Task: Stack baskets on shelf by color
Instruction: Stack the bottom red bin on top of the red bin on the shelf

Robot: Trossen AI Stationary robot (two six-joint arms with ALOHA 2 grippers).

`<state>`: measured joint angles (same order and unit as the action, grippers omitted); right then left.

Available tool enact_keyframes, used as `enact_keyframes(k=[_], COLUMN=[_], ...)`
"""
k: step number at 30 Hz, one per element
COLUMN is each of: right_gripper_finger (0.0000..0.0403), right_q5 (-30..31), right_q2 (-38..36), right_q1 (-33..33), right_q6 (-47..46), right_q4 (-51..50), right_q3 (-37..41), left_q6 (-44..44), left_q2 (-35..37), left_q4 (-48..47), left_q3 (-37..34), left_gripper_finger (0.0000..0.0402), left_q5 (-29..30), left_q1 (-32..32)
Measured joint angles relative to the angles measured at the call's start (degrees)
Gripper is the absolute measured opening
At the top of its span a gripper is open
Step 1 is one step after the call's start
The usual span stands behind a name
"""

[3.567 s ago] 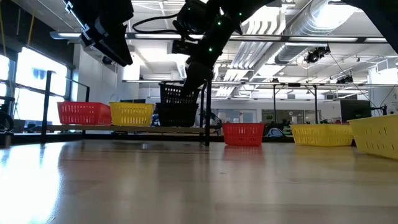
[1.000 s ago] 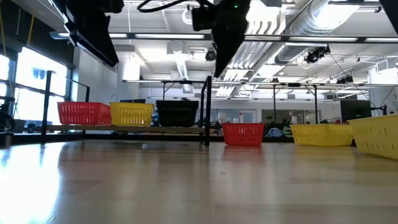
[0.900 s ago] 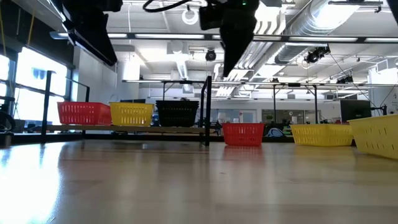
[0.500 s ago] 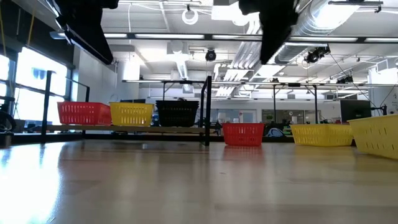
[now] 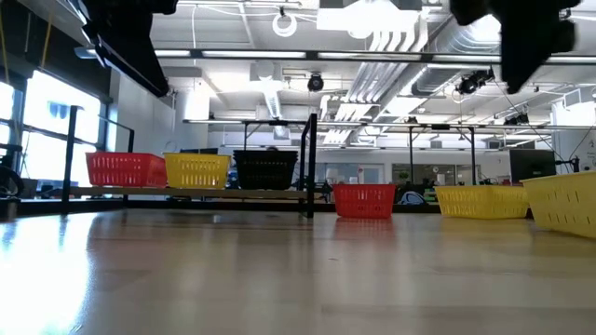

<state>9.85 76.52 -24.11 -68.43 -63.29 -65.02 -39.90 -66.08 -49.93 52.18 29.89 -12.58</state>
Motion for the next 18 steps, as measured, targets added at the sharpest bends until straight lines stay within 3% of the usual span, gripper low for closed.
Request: enact_keyframes(k=[18], right_gripper_finger=[0.0099], right_q5=[0.98], right_q2=[2.08], right_q1=[-21.6], right_q6=[-31.19], right_q4=[-6.45], right_q3=[0.4], left_q6=[-3.96], left_q2=[0.0], left_q4=[0.04], left_q3=[0.0], left_gripper_finger=[0.0158], left_q5=[-2.76], left_q1=[0.0])
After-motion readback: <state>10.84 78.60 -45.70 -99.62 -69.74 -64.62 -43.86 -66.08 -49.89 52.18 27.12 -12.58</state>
